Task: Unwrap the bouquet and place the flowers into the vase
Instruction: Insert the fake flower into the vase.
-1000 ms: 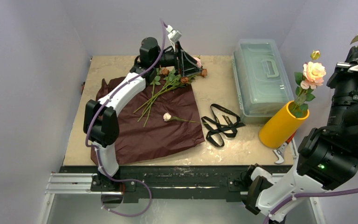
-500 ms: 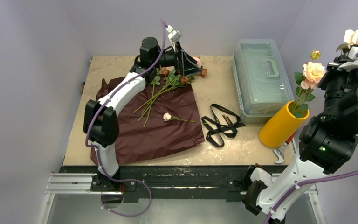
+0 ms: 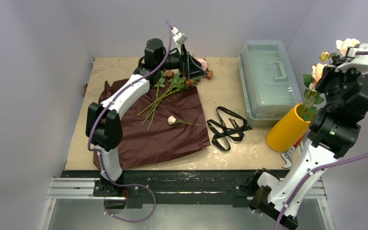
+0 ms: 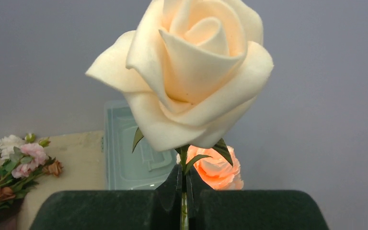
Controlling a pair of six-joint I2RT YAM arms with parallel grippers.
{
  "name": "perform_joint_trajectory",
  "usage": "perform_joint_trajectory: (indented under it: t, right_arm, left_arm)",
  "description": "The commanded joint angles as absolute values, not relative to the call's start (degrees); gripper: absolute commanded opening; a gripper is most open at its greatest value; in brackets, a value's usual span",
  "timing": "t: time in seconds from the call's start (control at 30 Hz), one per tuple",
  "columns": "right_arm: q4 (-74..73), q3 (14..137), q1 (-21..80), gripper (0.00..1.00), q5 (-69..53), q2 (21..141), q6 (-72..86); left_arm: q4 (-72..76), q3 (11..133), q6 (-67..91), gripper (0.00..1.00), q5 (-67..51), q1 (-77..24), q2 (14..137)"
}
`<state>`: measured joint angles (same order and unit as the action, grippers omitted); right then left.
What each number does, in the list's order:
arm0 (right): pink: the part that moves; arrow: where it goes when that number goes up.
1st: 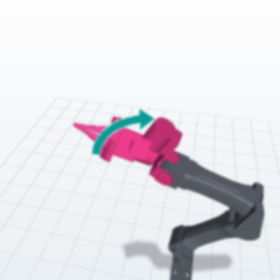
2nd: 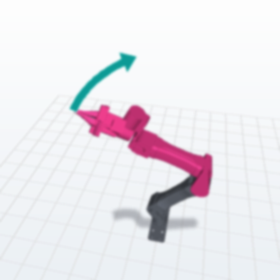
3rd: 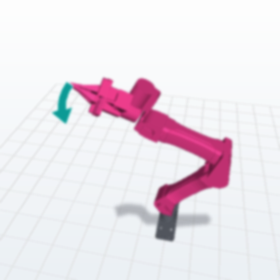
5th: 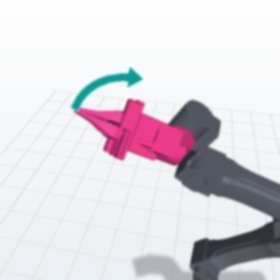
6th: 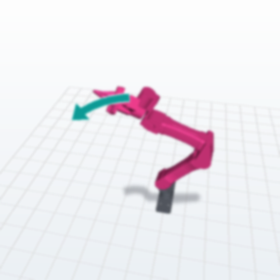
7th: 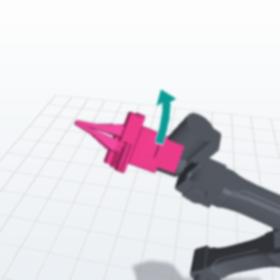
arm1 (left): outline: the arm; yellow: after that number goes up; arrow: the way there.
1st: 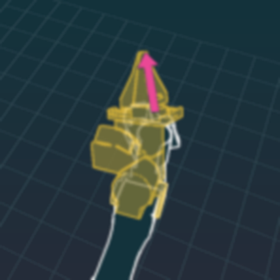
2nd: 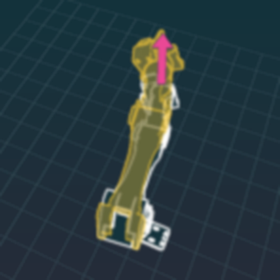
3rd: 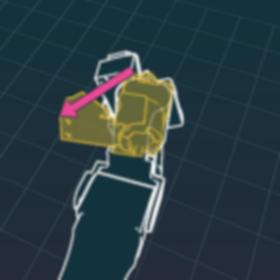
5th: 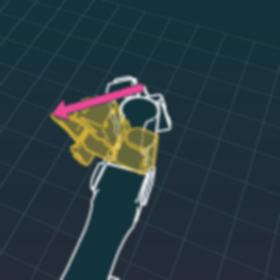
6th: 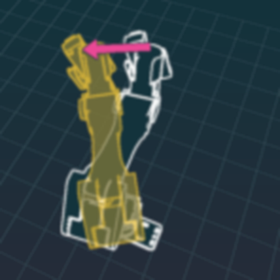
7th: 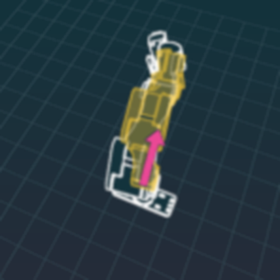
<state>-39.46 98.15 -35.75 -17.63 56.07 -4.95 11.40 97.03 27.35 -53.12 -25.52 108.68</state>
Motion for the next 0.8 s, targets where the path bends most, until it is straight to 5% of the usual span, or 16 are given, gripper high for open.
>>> perform_joint_trajectory:
  t: [0.0, 0.47, 0.53, 0.63, 0.77]
  right_arm:
    - [-37.3, 96.1, -36.1, 0.00, -21.1, 57.1, -5.3]
    - [-46.7, 87.5, -36.0, 0.00, -16.3, 54.5, -19.9]
    - [-47.0, 86.8, -36.0, 0.12, -16.6, 53.9, -20.3]
    - [-48.1, 87.6, -36.0, 0.42, -18.4, 54.2, -20.2]
    - [-51.2, 91.2, -36.0, 0.63, -20.9, 56.0, -19.3]
  left_arm:
    - [10.7, 97.5, 24.6, 1.00, -52.3, -25.1, 106.6]
    - [0.1, 99.6, 27.3, 1.00, -41.0, -21.3, 109.5]
    - [0.1, 99.1, 27.2, 1.00, -40.6, -21.1, 109.3]
    - [-1.6, 98.4, 27.2, 1.00, -38.9, -20.6, 109.2]
    - [-4.7, 98.0, 28.2, 1.00, -35.7, -18.6, 109.5]
